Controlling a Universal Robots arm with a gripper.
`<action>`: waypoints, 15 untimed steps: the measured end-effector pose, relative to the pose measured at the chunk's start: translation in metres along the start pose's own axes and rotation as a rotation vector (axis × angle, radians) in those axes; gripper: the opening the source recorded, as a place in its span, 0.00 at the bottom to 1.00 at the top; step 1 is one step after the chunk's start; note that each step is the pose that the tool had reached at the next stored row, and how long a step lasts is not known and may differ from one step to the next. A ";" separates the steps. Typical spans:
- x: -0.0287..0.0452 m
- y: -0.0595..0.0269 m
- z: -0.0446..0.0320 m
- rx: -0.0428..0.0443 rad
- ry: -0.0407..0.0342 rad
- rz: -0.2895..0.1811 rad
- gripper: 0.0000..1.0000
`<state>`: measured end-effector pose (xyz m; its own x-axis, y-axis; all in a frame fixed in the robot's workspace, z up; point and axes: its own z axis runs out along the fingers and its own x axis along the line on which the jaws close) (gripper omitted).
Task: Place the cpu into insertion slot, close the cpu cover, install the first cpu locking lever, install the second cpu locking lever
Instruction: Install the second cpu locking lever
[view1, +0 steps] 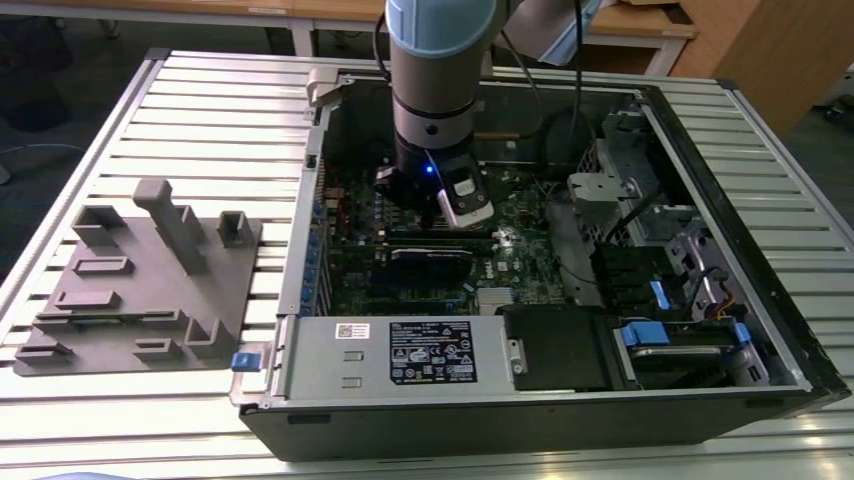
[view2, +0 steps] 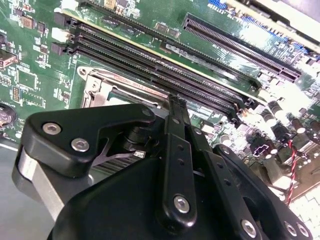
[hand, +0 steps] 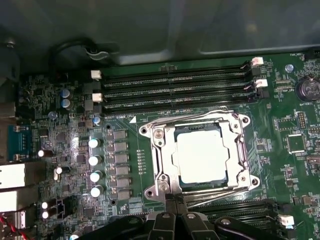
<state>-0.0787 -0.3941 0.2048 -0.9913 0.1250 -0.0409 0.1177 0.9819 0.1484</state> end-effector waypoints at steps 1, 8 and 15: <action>0.0000 0.0000 0.0000 -0.0011 0.0002 0.000 0.11; -0.0003 -0.0009 -0.0014 -0.0075 0.0014 0.000 0.11; 0.0002 -0.0049 -0.0019 -0.0086 0.0016 0.001 0.11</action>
<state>-0.0796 -0.3991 0.2060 -0.9913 0.1254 -0.0393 0.1179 0.9806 0.1569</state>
